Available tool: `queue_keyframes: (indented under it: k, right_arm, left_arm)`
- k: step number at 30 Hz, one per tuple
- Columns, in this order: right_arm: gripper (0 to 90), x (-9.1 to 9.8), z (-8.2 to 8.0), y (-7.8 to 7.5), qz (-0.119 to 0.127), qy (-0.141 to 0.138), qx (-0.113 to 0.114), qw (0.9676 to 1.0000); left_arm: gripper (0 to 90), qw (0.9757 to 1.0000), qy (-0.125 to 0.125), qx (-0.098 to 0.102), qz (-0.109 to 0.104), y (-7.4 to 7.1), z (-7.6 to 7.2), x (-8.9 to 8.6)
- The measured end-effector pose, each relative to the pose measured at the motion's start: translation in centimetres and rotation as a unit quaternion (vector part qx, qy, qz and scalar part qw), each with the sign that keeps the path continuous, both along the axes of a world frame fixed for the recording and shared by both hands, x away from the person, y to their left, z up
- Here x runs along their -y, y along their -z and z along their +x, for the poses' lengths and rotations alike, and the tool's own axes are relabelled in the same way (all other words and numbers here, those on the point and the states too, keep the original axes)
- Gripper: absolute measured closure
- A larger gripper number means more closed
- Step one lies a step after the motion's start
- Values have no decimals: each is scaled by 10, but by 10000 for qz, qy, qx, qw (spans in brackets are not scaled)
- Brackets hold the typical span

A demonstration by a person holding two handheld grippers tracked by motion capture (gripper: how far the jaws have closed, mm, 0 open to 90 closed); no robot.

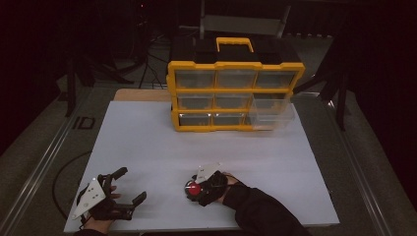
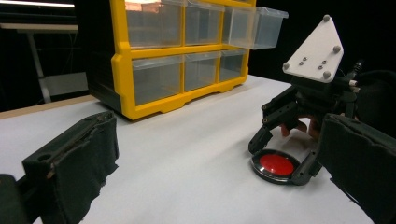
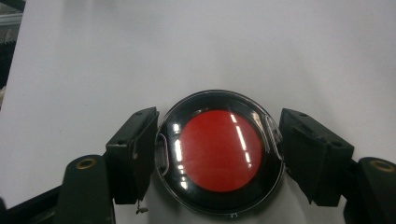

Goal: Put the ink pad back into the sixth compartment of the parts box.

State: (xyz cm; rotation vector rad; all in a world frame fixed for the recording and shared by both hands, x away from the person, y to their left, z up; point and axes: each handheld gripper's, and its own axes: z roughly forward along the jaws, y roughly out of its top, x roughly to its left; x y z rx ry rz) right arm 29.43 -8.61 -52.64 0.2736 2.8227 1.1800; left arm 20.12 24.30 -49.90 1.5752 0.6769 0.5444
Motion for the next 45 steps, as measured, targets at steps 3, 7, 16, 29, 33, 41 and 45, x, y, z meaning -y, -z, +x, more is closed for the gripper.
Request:
queue_keyframes:
  k: [3,7,16,29,33,41,45]
  right_arm:
    - [305,0,0,0,27,8,-24,10000]
    - [305,-1,0,-1,-37,-1,-3,10000]
    - [305,5,2,-16,-65,-36,-92,9999]
    - [305,19,1,-46,-141,-65,45,9999]
    - [305,26,1,-57,-108,-35,87,9999]
    - [305,38,1,-75,-67,54,133,9999]
    - [305,45,1,-84,-64,109,175,9998]
  left_arm:
    - [1,10000,-5,-9,5,1,0,0]
    - [1,10000,-11,-25,22,1,1,0]
    - [1,10000,-50,-40,67,2,2,0]
    - [1,9999,-124,-11,115,2,1,0]
    - [1,9999,-118,-55,111,2,2,0]
    - [1,9998,-106,-83,130,3,2,2]
    - [1,9998,-105,-89,128,3,2,2]
